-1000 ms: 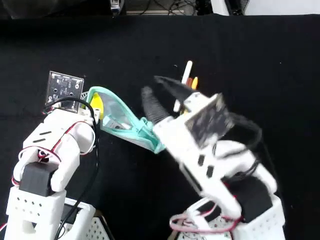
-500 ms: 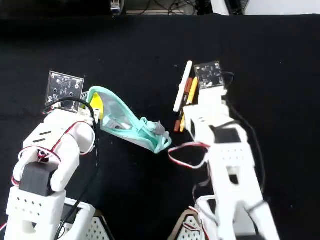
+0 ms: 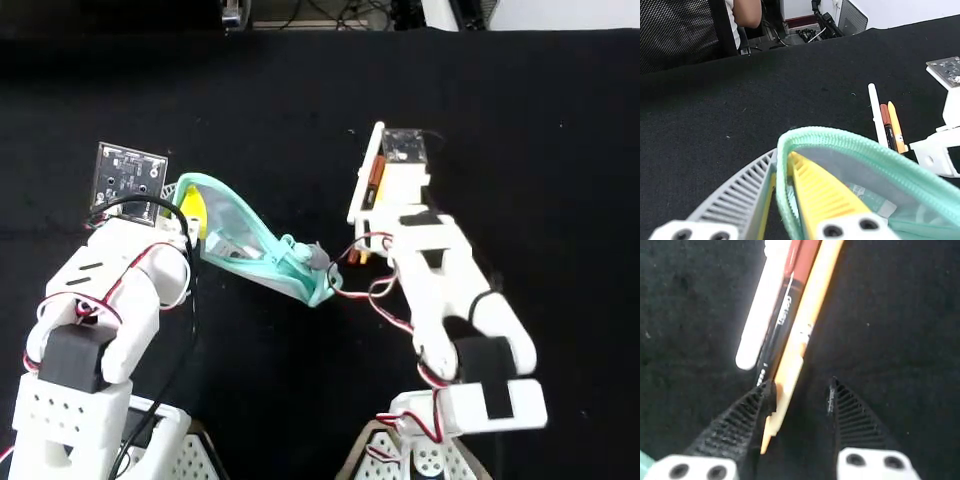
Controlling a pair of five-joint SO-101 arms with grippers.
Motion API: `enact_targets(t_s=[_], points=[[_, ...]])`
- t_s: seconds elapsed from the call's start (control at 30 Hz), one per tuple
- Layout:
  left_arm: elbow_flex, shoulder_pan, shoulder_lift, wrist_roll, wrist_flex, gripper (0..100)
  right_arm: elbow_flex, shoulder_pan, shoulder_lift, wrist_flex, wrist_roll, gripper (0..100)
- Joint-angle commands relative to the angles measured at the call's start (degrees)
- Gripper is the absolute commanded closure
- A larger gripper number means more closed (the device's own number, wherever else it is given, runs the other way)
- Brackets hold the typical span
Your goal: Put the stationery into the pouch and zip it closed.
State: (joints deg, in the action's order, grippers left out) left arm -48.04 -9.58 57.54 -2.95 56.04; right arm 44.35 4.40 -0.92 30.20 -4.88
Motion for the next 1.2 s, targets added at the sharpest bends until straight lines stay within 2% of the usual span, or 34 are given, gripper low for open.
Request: enact_targets(t_s=[0.0, 0.23, 0.37, 0.53, 0.6, 0.67, 0.77, 0.9, 1.17], points=[[-8.66, -1.63, -2.02, 0.0, 2.29, 97, -3.12, 0.79, 0.22, -0.79, -0.18, 82.8], [-8.66, -1.63, -1.93, 0.0, 2.29, 97, -5.58, 0.79, 0.75, 9.14, 1.32, 82.9], [-8.66, -1.63, -1.93, 0.0, 2.29, 97, -5.41, 0.88, 0.84, 9.23, 5.54, 82.9], [-8.66, -1.63, -1.93, 0.0, 2.29, 97, -5.32, 1.67, 0.84, 9.23, 5.98, 83.4], [-8.75, -1.63, -1.93, 0.0, 2.29, 97, -5.67, 1.58, 1.71, 9.23, 5.98, 88.8], [-8.75, -1.63, -1.85, 0.0, 2.29, 97, -6.73, 1.32, 3.03, 9.67, 7.12, 98.5], [-8.75, -1.63, -1.76, 0.0, 2.29, 97, -9.1, 1.05, 4.79, 12.57, 9.23, 97.8], [-8.84, -1.63, -1.76, 0.0, 2.29, 97, -9.8, -3.96, 4.44, 14.51, 9.14, 98.6], [-11.12, -1.63, -1.67, 0.0, -0.97, 97, -11.3, -15.91, -6.99, 27.87, 11.6, 98.6]])
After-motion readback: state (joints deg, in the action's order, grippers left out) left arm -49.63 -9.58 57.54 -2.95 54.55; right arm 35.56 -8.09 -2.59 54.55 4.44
